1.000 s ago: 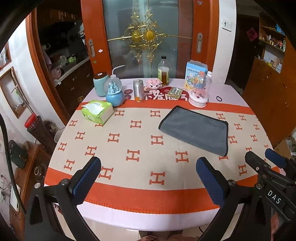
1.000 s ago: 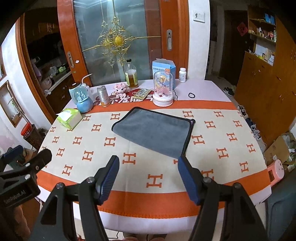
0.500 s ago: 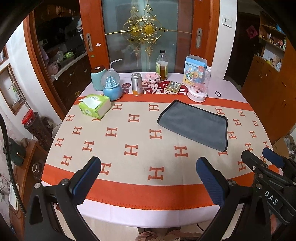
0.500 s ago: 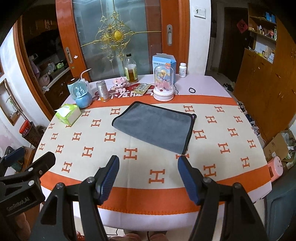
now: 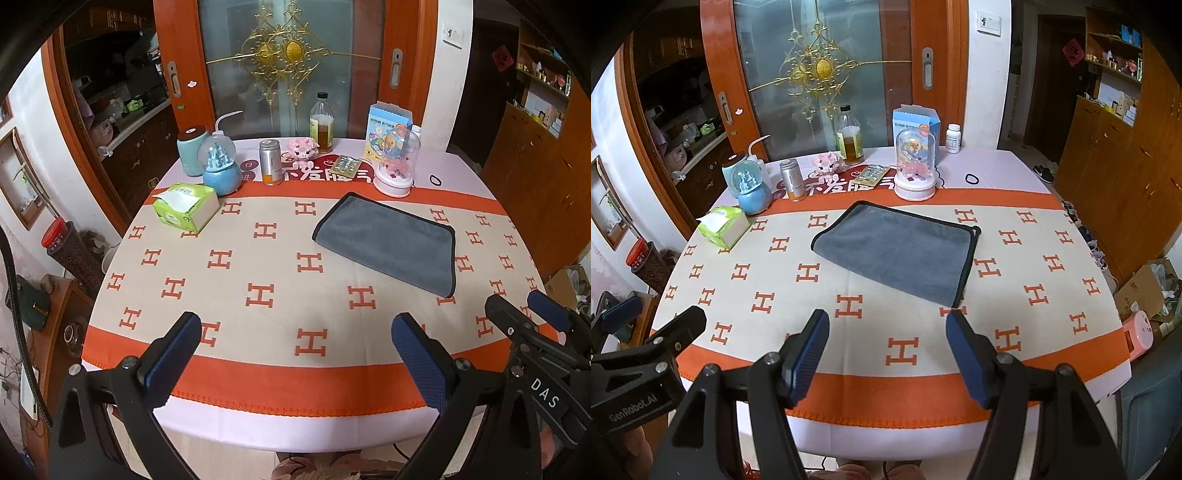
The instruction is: Fold towel
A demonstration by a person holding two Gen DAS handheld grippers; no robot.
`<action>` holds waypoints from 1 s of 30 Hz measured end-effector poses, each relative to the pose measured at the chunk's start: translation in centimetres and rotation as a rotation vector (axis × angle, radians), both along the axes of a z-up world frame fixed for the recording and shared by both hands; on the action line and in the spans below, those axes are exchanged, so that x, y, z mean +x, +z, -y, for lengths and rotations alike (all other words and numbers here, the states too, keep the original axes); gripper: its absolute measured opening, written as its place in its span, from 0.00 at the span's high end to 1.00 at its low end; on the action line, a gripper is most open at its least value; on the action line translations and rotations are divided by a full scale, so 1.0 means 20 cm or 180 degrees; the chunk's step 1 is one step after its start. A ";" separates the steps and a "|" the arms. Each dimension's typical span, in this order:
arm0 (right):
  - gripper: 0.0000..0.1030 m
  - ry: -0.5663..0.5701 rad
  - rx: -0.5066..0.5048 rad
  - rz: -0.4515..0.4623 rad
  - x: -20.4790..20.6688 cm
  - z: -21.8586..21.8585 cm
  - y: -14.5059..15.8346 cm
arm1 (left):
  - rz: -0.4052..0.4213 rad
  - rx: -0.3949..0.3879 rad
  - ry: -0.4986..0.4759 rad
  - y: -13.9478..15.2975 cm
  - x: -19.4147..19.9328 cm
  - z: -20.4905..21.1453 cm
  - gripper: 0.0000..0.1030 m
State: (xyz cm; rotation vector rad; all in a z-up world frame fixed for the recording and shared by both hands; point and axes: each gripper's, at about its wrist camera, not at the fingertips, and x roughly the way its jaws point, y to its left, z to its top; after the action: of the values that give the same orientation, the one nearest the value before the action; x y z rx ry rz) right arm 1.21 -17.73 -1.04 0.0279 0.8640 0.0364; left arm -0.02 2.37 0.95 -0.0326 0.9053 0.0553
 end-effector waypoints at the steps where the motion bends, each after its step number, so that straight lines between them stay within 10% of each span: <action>1: 0.36 -0.0001 0.0000 0.0000 0.00 0.00 0.00 | 0.0002 0.0003 -0.0002 0.00 0.00 0.00 0.01; 30: 0.36 -0.0013 -0.0019 0.0019 0.01 0.00 -0.01 | -0.0006 0.0008 -0.0002 0.00 0.01 0.00 0.01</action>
State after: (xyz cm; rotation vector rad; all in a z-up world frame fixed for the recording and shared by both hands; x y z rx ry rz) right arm 1.47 -17.79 -1.15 0.0238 0.8580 0.0300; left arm 0.14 2.42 0.88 -0.0301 0.9071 0.0560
